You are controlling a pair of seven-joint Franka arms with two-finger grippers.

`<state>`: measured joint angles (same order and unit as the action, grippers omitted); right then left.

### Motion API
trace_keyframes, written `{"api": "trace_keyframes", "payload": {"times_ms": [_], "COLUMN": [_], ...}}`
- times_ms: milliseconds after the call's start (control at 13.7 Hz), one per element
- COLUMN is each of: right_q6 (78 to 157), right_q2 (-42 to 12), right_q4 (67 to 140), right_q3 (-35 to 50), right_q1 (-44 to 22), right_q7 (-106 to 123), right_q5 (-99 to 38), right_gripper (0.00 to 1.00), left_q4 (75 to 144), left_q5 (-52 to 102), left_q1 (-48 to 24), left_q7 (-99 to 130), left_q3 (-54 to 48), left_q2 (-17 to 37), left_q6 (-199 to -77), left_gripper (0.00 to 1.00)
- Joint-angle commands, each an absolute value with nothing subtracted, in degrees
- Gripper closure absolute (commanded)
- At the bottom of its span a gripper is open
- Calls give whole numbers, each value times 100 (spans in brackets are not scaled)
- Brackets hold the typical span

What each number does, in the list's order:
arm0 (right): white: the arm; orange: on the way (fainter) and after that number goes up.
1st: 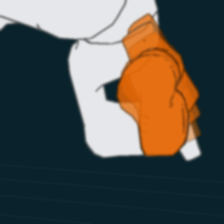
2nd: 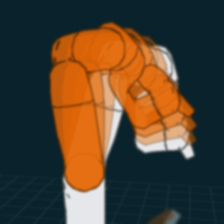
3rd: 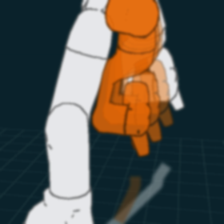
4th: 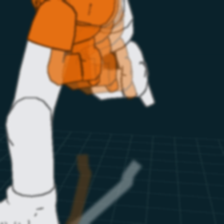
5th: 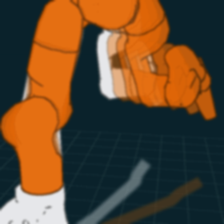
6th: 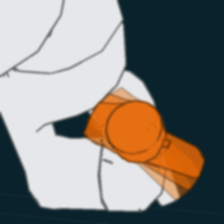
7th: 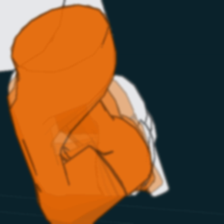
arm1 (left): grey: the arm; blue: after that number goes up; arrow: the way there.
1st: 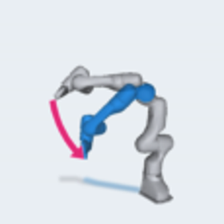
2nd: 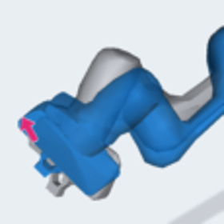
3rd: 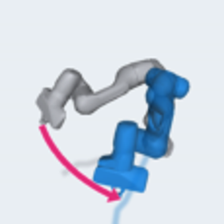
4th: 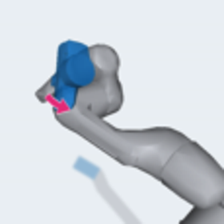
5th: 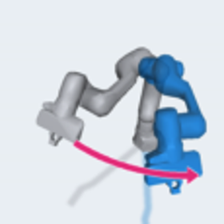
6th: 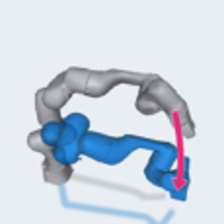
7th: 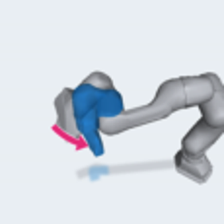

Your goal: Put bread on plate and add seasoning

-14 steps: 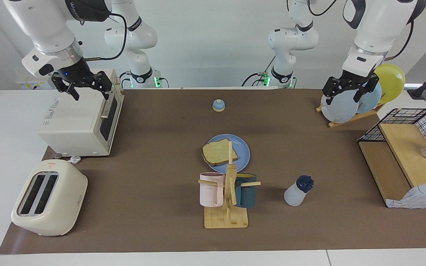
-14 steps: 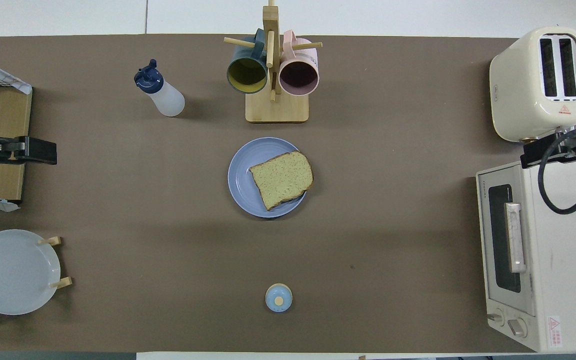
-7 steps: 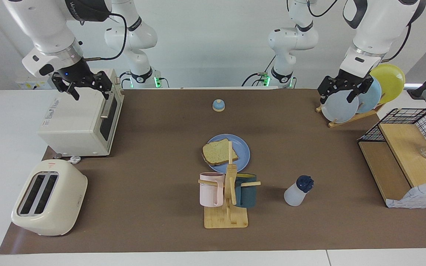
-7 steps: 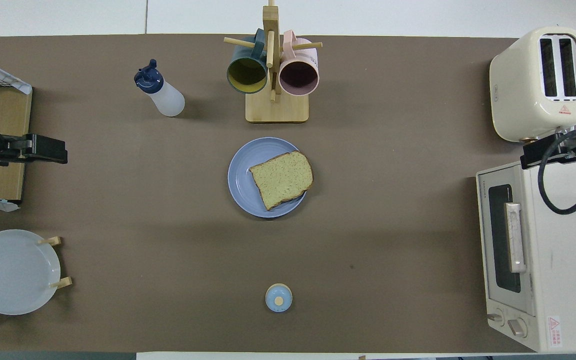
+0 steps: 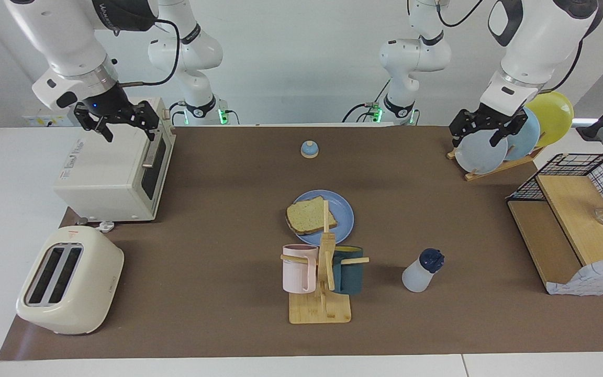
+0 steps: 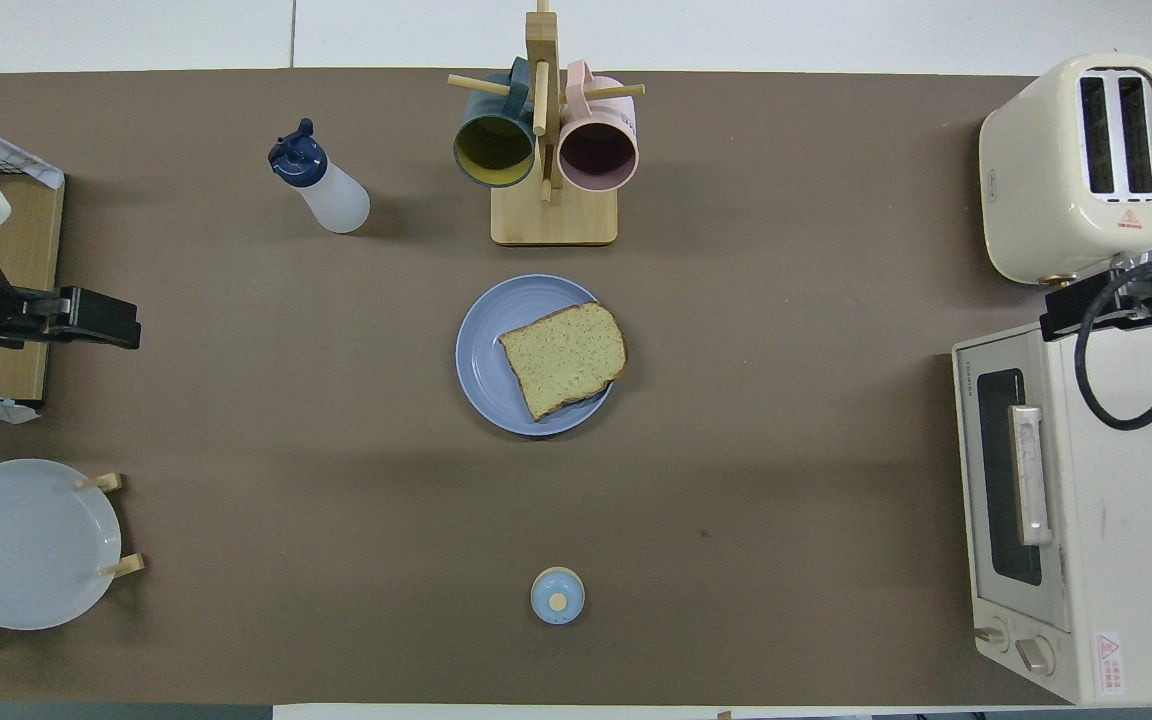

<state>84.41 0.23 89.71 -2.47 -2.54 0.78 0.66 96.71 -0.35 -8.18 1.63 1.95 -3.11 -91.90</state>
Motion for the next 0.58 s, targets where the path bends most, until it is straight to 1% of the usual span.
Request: {"api": "trace_keyframes", "payload": {"times_ms": [0,511], "right_q6": [8420,8420], "right_q2": [149,149], "right_q4": [9123,9132], "right_q3": [-220,-220], "right_q1": [-202,-176], "right_q7": [211,220], "right_q5": [79,79], "right_gripper": [0,0], "left_q4": [9466,9475], "left_q5": [-44,-35], "left_q1": [-1046,-1002], "left_q7": [79,62], "left_q3": [325,316], "left_q2": [-237,-264], "left_q6": [-9088,-9079], "left_gripper": [0,0]}}
